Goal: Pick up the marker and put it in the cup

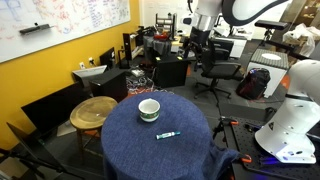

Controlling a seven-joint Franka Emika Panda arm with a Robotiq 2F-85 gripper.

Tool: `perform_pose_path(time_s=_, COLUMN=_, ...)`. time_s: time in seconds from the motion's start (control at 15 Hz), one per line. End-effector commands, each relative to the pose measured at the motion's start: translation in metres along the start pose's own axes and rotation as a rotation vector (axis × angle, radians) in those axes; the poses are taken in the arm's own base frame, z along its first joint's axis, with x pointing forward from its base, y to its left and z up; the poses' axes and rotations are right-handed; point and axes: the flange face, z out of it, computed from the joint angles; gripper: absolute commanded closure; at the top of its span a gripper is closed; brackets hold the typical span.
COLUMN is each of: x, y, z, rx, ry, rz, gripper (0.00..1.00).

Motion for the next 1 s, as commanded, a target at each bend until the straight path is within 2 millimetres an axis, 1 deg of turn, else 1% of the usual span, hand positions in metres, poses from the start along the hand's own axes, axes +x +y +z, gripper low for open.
perform_pose_path(time_s=0.0, x=-0.001, y=0.0, z=0.003, rx=-0.008, ry=0.026, rz=-0.011, gripper=0.0)
perform_pose_path(time_s=0.2, x=0.003, y=0.001, z=0.017, rx=-0.013, ry=0.078, rz=-0.017, gripper=0.0)
perform_pose_path(time_s=0.4, x=0.007, y=-0.004, z=0.034, rx=-0.023, ry=0.134, rz=-0.031, gripper=0.0)
perform_pose_path(time_s=0.6, x=0.015, y=-0.011, z=0.051, rx=-0.019, ry=0.179, rz=-0.05, gripper=0.0)
perform_pose_path(time_s=0.93, x=0.036, y=-0.027, z=0.072, rx=0.034, ry=0.243, rz=-0.047, gripper=0.0)
